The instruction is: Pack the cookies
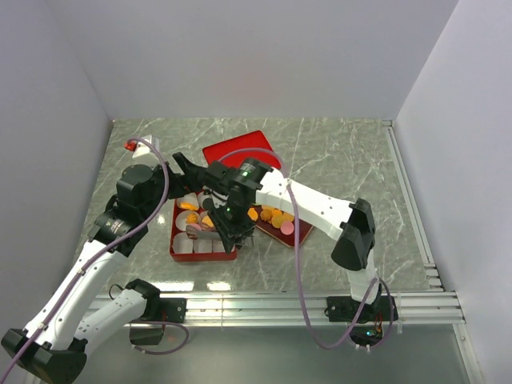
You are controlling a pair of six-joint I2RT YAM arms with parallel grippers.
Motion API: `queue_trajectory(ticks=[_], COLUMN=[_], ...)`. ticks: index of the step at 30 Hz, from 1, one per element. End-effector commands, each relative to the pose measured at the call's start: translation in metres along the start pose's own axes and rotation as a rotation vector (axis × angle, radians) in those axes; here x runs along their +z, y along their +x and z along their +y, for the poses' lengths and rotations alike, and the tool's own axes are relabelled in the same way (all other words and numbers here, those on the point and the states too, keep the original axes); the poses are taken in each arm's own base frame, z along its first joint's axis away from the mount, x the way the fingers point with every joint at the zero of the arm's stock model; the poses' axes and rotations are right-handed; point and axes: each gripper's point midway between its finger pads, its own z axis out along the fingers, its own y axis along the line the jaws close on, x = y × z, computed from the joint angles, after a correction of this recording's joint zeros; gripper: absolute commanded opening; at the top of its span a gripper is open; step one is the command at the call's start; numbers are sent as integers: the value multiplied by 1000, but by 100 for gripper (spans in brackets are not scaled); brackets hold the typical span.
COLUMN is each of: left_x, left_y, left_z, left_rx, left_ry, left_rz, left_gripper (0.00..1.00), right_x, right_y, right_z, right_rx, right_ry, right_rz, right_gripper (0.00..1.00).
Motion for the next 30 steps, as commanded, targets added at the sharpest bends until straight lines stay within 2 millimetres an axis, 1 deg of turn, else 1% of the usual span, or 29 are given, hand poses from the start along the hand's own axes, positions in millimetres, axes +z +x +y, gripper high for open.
queue_trajectory(ticks=[1,4,10,13,15,16,18,20,21,23,24,27,30], left_x=[-8,-8,-8,-8,-10,-11,-14,-19,-24,-33,-37,-48,-53], left_y=[-14,-12,-8,-7,-9,-13,-19,-28,-36,-48,-56,-65,-65], left_z=[-14,-14,-15,-14,-9,-8,3,8,16,24,33,46,53], left_rx=[-13,-15,-21,-19,-16,-12,-11,-10,-13,-26,-33,-44,-35], left_ry=[51,53,63,58,34,23,-37,-74,-118,-160,-211,-277,-309], left_rz=[-34,-26,-16,-14,-25,-36,-68,-104,-146,-206,-248,-307,-315], left_gripper=[100,99,99,99,99,99,99,99,99,99,99,99,100], right_x=[0,4,20,25,26,27,29,31,32,34,35,36,40], right_y=[-3,-6,-10,-8,-7,-6,-6,-6,-6,-8,-8,-8,-6], right_z=[9,15,16,20,23,23,24,25,24,24,24,26,26], right_rx=[-48,-63,-77,-89,-95,-95,-103,-106,-107,-105,-107,-106,-111], right_ry=[0,-9,7,2,-6,-4,-2,3,10,15,18,11,8], right_rz=[-8,-6,14,28,31,36,36,39,39,38,36,35,48], right_gripper=[32,32,32,32,32,33,33,32,33,33,33,33,34])
